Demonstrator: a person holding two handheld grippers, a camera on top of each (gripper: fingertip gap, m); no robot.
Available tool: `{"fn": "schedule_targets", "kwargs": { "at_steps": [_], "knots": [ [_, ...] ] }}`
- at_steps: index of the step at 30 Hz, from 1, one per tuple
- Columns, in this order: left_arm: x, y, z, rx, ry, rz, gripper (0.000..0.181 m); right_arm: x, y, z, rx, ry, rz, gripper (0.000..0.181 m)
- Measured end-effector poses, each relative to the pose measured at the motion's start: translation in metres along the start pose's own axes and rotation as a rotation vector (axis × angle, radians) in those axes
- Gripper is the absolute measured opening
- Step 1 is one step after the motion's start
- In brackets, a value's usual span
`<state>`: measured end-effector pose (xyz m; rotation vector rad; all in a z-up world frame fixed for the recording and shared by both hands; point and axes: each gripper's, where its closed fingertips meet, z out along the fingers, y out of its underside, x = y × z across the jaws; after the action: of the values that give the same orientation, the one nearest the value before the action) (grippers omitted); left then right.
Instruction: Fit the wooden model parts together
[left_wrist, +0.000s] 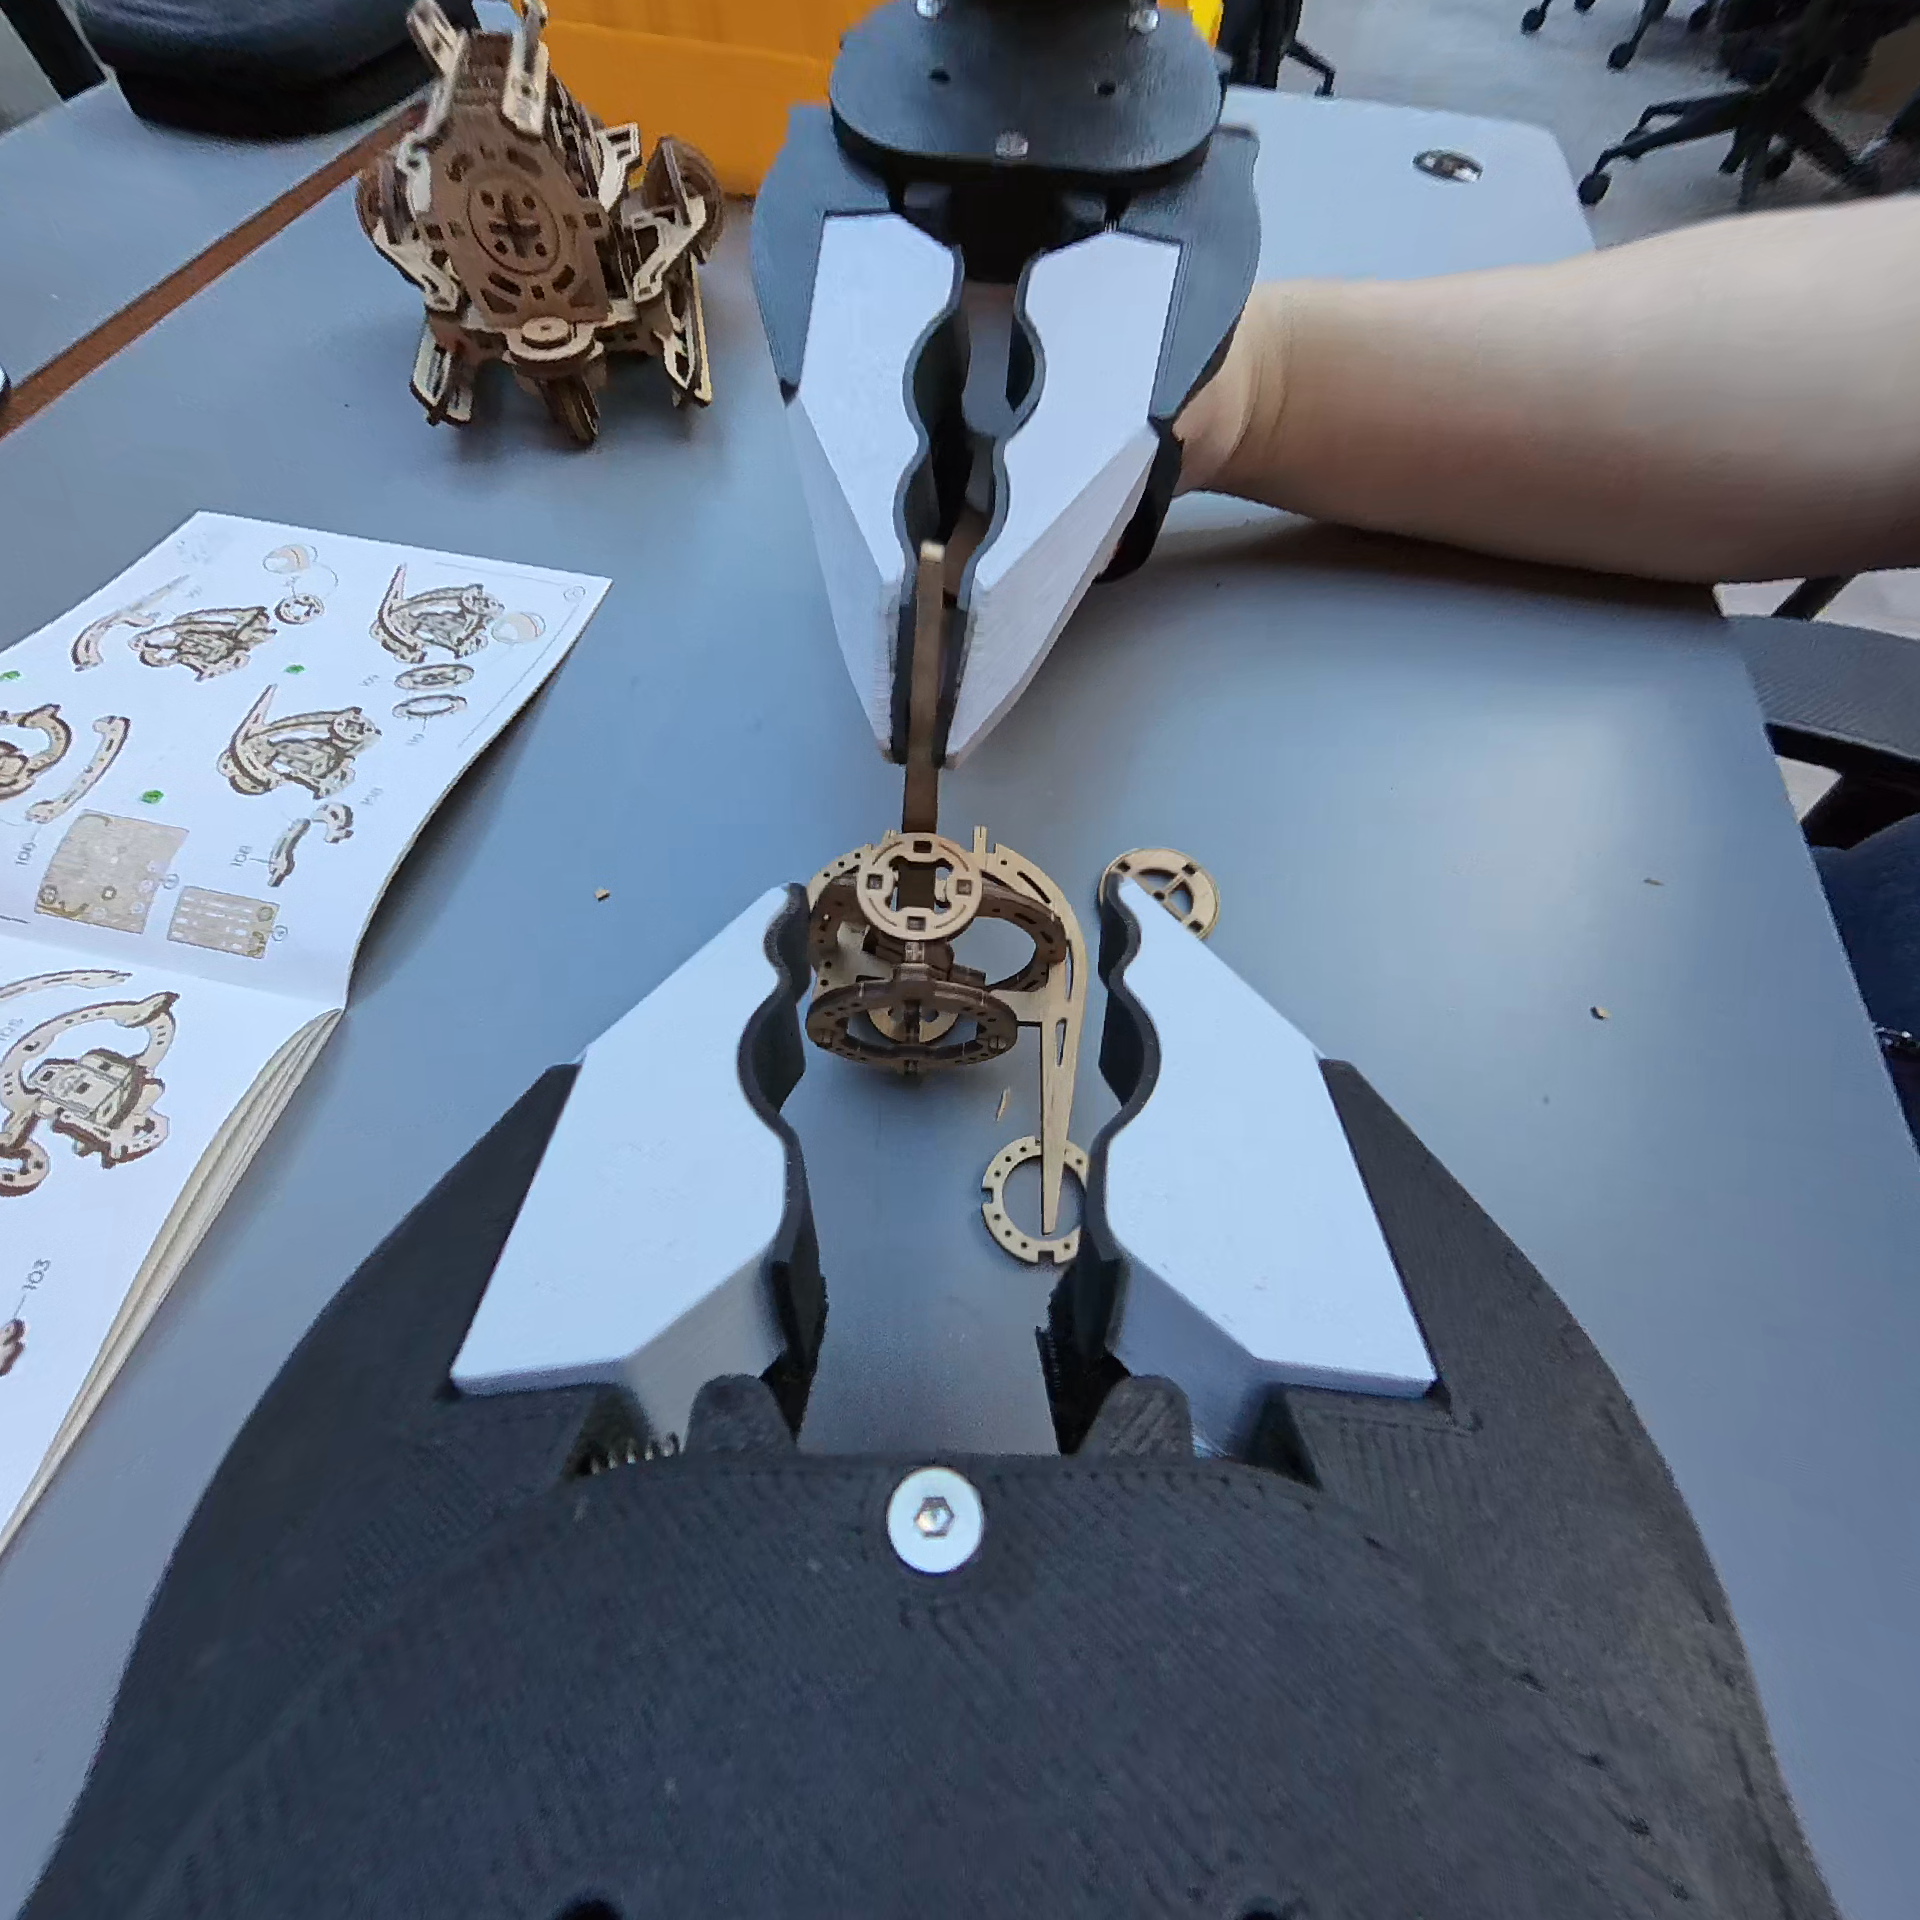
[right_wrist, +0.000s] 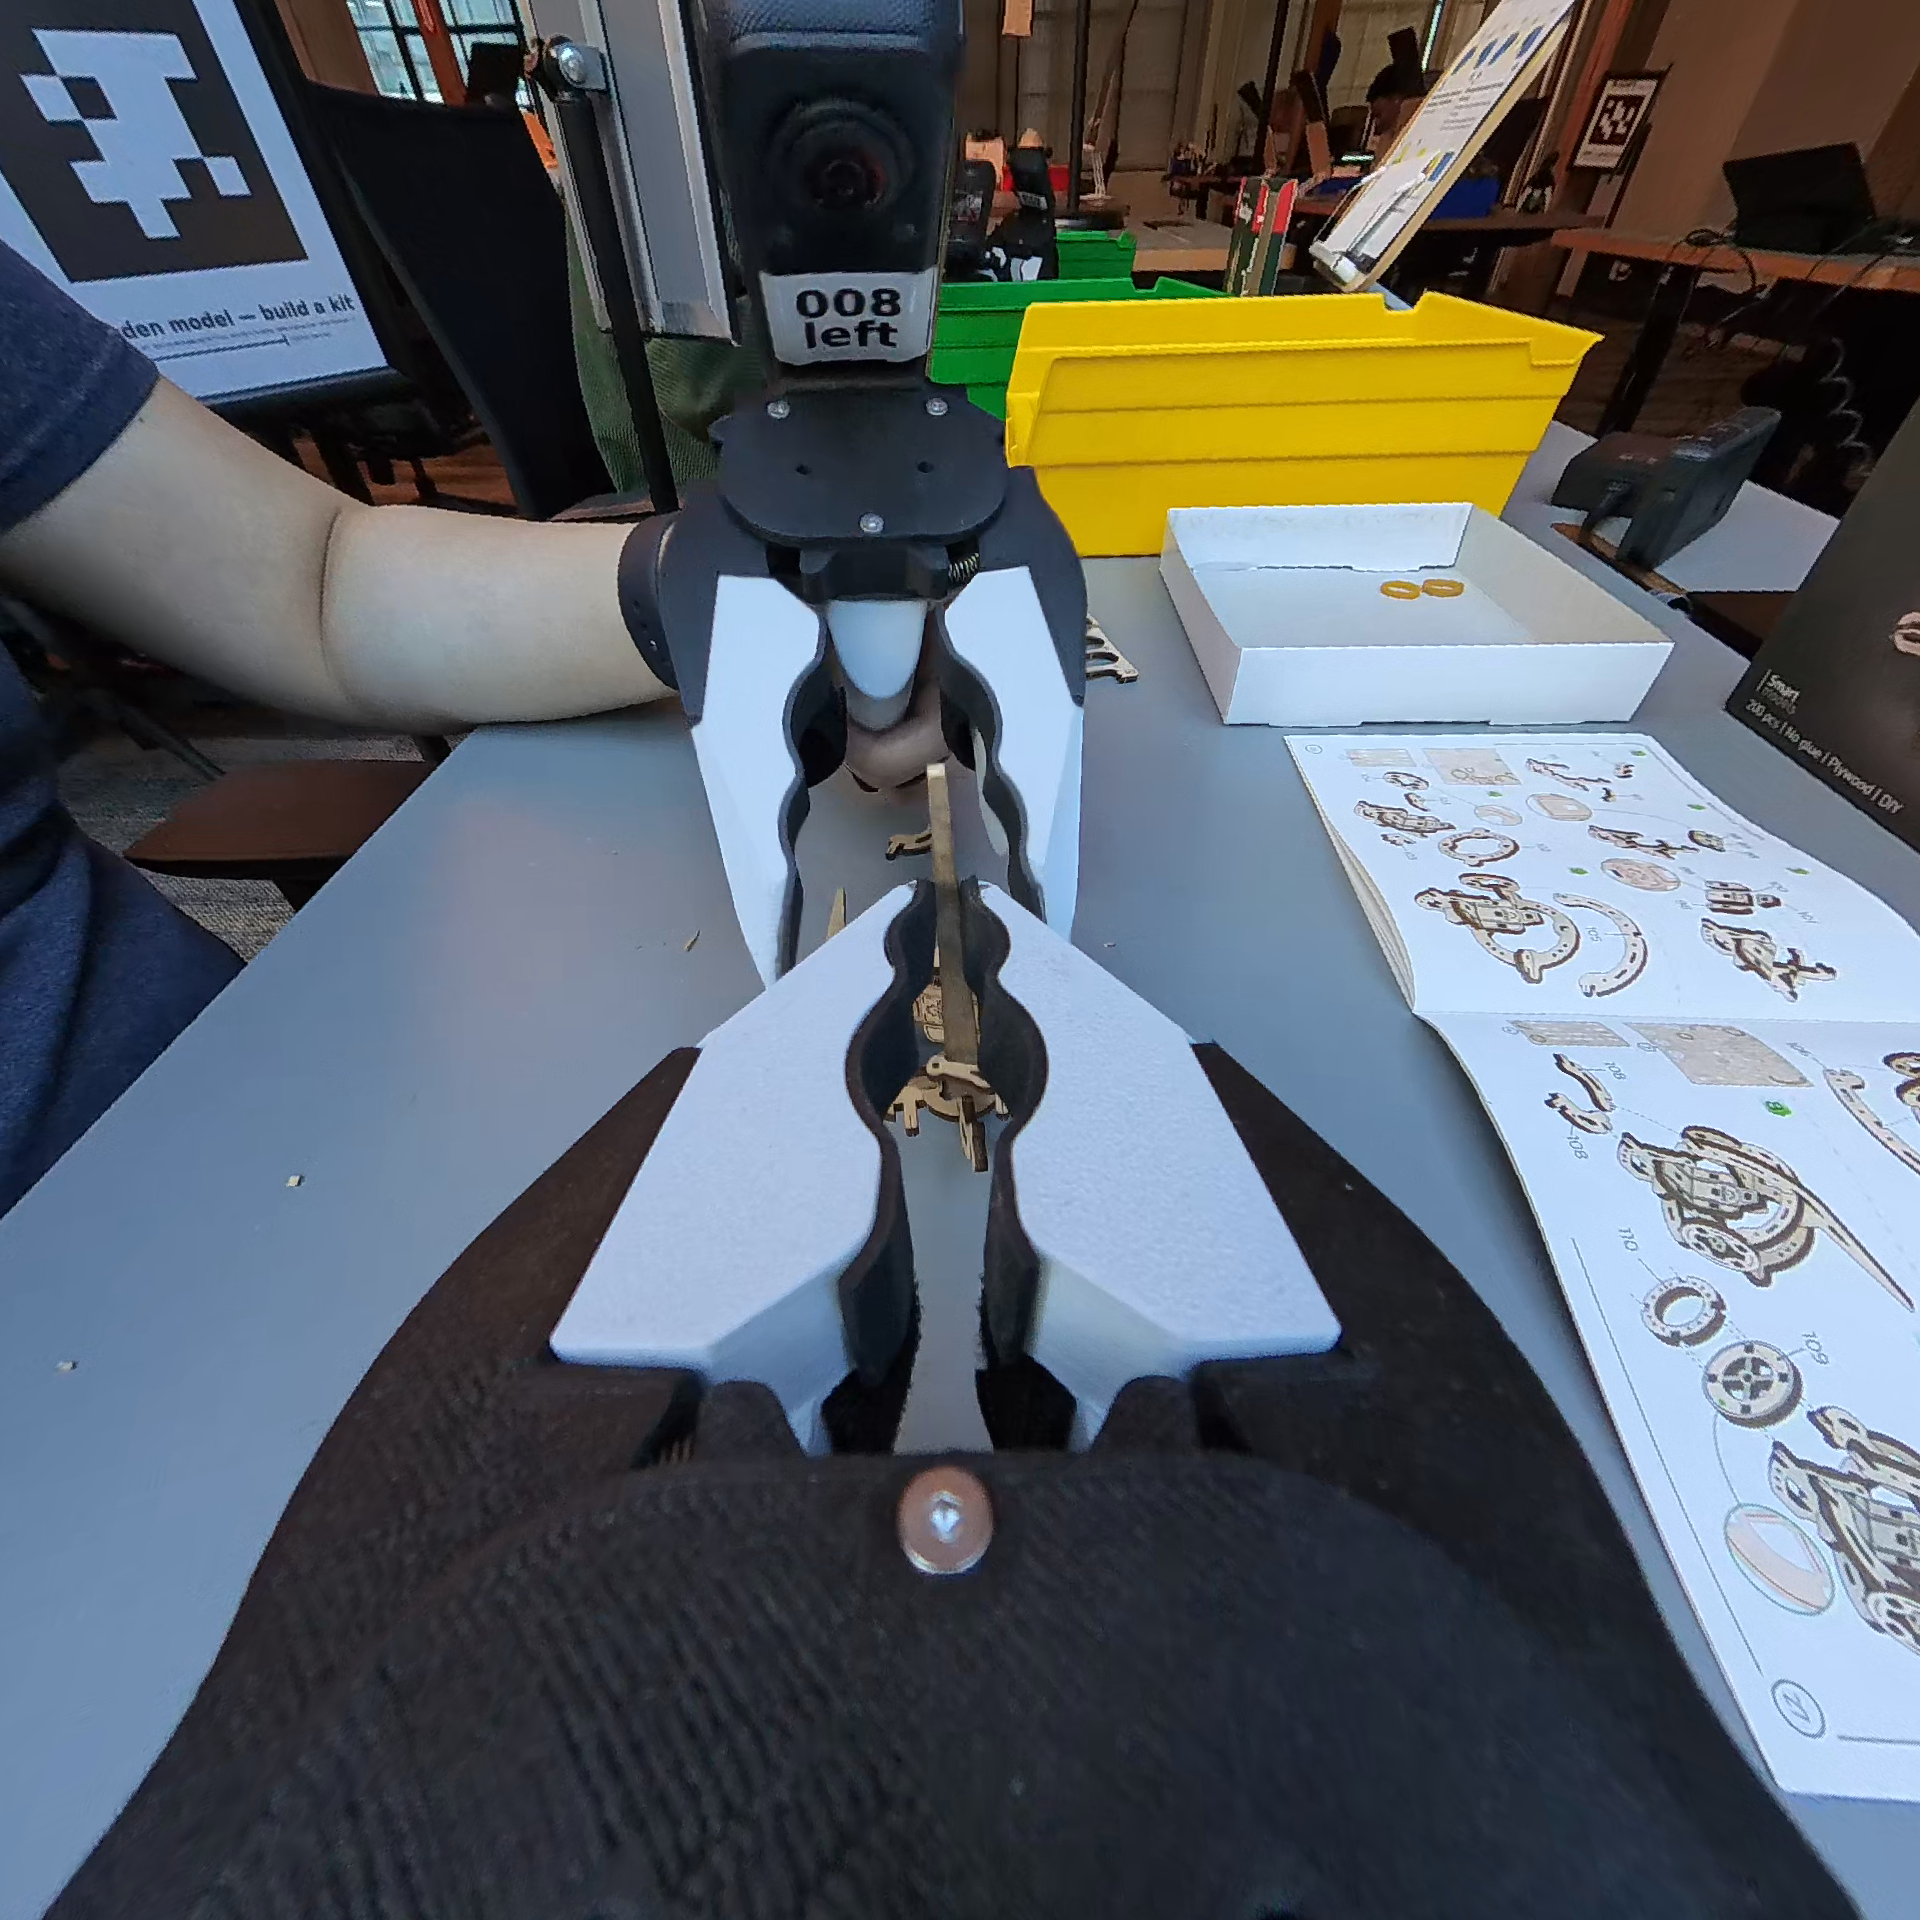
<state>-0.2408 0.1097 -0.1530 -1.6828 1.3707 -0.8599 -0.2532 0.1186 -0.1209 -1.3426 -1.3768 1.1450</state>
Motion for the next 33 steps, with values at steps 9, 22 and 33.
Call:
{"fn": "schedule_targets", "kwargs": {
  "at_steps": [9, 22, 33],
  "knots": [
    [-0.006, -0.009, 0.008, 0.006, -0.048, 0.053, 0.034, 0.000, 0.000, 0.002, -0.002, -0.005, 0.010, 0.003],
    [-0.009, -0.016, 0.012, 0.052, -0.082, 0.054, 0.006, 0.003, 0.000, 0.000, -0.003, 0.005, 0.020, 0.002],
    [-0.010, -0.015, 0.011, 0.072, -0.108, 0.075, 0.004, 0.001, -0.017, -0.002, 0.065, -0.024, 0.071, 0.009]
  ]
}}
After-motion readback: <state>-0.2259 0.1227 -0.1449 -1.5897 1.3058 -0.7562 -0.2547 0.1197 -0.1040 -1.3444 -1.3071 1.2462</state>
